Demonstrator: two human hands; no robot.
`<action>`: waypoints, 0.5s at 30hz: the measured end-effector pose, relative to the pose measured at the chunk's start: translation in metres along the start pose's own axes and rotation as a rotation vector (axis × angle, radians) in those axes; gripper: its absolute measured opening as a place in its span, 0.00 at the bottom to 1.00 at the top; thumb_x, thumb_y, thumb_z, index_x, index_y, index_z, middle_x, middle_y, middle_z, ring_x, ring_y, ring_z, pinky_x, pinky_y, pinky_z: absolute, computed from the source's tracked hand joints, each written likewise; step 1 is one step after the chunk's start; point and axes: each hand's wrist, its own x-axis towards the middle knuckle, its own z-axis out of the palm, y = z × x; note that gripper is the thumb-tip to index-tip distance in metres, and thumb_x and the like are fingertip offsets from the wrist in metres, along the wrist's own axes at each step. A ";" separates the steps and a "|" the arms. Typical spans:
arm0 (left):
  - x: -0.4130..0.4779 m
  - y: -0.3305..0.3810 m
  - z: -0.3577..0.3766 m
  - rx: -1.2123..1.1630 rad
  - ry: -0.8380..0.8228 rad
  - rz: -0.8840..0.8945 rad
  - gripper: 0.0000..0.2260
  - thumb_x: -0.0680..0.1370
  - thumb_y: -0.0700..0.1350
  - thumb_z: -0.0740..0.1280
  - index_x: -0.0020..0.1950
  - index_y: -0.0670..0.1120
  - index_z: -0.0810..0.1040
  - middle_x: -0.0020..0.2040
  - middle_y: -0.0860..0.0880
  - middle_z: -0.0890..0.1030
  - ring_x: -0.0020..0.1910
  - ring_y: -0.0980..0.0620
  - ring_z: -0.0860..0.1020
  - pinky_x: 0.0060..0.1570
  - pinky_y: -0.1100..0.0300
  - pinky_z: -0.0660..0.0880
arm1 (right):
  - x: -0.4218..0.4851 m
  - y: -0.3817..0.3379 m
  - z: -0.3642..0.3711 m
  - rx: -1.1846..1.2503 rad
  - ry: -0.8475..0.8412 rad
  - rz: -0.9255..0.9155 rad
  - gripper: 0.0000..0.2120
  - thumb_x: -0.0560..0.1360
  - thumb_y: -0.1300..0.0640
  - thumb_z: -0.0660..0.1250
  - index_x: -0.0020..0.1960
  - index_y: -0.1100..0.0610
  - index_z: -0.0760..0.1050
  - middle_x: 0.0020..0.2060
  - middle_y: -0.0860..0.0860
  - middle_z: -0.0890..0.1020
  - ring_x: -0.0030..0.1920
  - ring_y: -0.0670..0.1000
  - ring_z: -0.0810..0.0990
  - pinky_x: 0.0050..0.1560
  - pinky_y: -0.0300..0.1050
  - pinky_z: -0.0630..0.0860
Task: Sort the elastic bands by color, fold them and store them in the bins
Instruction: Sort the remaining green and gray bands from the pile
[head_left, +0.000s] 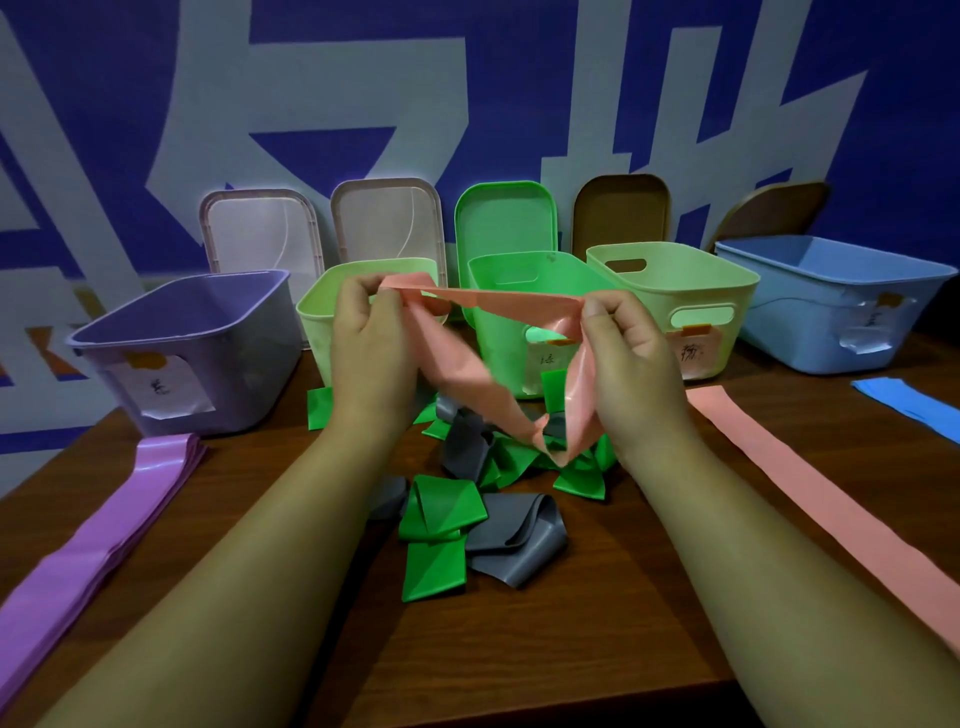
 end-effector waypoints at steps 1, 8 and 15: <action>0.001 0.000 0.000 0.000 0.010 0.014 0.09 0.82 0.47 0.62 0.58 0.53 0.80 0.51 0.49 0.86 0.53 0.48 0.83 0.56 0.43 0.83 | -0.001 -0.001 0.001 -0.027 -0.006 -0.017 0.10 0.87 0.48 0.61 0.51 0.48 0.78 0.44 0.39 0.82 0.47 0.42 0.78 0.49 0.46 0.74; 0.008 -0.011 -0.003 0.050 -0.020 -0.065 0.12 0.76 0.49 0.62 0.57 0.63 0.77 0.51 0.52 0.85 0.52 0.47 0.86 0.52 0.36 0.84 | 0.003 0.006 0.005 -0.041 0.011 -0.030 0.07 0.87 0.46 0.61 0.54 0.43 0.77 0.49 0.42 0.83 0.51 0.46 0.82 0.52 0.50 0.80; -0.006 -0.012 0.003 0.535 -0.220 0.205 0.15 0.77 0.46 0.65 0.63 0.54 0.78 0.57 0.54 0.80 0.57 0.51 0.79 0.60 0.45 0.80 | -0.001 -0.002 0.005 0.021 -0.050 -0.041 0.06 0.88 0.52 0.61 0.59 0.49 0.78 0.53 0.45 0.85 0.47 0.37 0.85 0.47 0.34 0.79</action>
